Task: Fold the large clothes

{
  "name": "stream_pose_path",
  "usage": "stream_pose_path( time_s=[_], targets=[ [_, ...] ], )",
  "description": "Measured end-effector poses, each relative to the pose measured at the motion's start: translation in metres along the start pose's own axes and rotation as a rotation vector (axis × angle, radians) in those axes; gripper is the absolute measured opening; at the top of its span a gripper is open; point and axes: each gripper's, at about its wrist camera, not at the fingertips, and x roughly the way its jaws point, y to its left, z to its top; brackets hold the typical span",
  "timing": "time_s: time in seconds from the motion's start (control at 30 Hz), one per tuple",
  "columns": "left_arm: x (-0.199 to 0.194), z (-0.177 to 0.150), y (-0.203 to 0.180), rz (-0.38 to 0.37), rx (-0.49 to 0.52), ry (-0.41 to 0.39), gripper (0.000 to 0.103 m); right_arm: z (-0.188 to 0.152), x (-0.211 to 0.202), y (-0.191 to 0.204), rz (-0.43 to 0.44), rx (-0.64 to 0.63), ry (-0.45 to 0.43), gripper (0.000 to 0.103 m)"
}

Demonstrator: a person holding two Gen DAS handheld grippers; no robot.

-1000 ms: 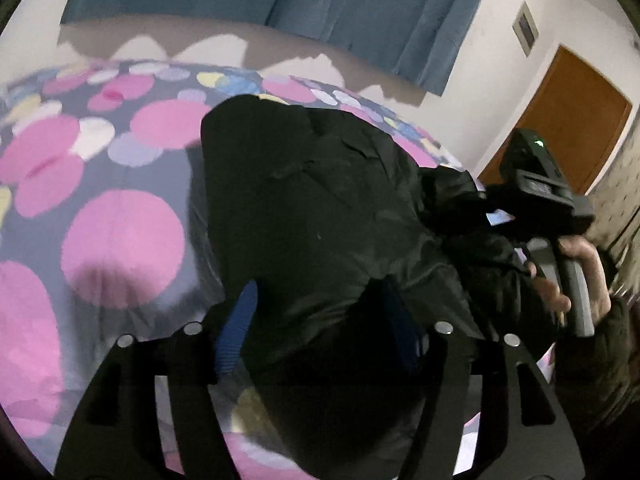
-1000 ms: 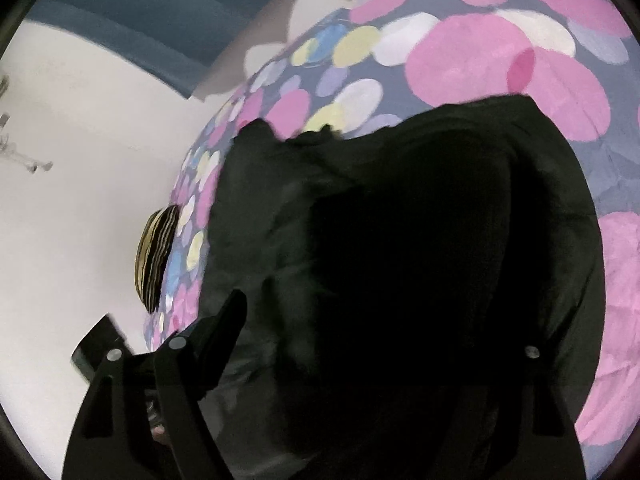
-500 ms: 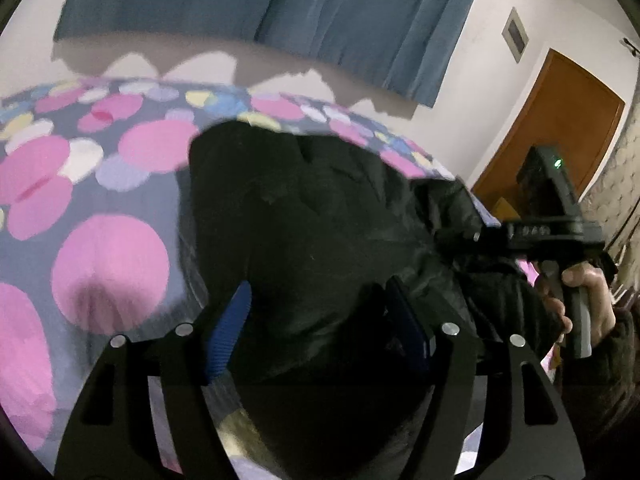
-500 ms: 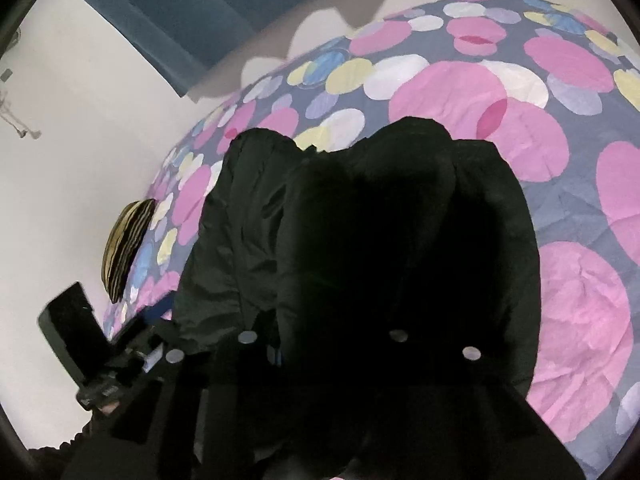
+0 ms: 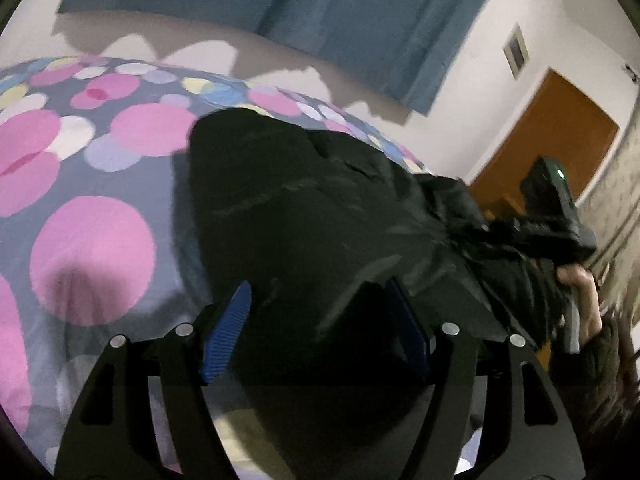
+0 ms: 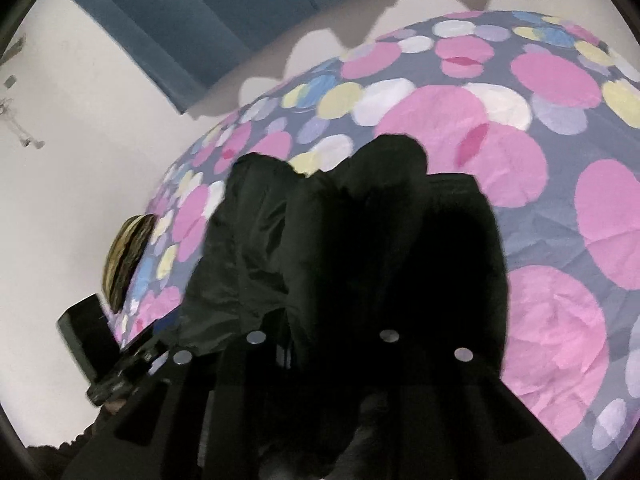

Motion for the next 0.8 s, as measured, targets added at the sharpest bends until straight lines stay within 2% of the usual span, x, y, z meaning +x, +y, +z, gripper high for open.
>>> stream_pose_path(
  time_s=[0.13,0.23,0.4,0.53,0.73,0.77,0.8],
  targets=[
    [0.020,0.001,-0.028,0.052,0.095,0.046,0.068,-0.005,0.011,-0.037,-0.024,0.065,0.031,0.021],
    [0.031,0.002,-0.045,0.091,0.158,0.065,0.068,-0.014,0.018,-0.059,-0.006,0.116,0.044,0.024],
    [0.039,0.005,-0.050,0.123,0.155,0.087,0.068,-0.026,0.029,-0.077,0.018,0.155,0.041,0.027],
    [0.033,0.012,-0.053,0.130,0.133,0.076,0.065,-0.028,0.031,-0.079,0.016,0.157,0.041,0.028],
    [0.045,0.007,-0.059,0.174,0.185,0.106,0.065,-0.029,0.029,-0.081,0.016,0.163,0.042,0.031],
    [0.045,0.008,-0.058,0.177,0.177,0.107,0.063,-0.030,0.028,-0.080,0.015,0.164,0.039,0.031],
    [0.042,0.010,-0.058,0.186,0.168,0.100,0.056,-0.031,0.027,-0.080,0.015,0.166,0.035,0.032]
  ],
)
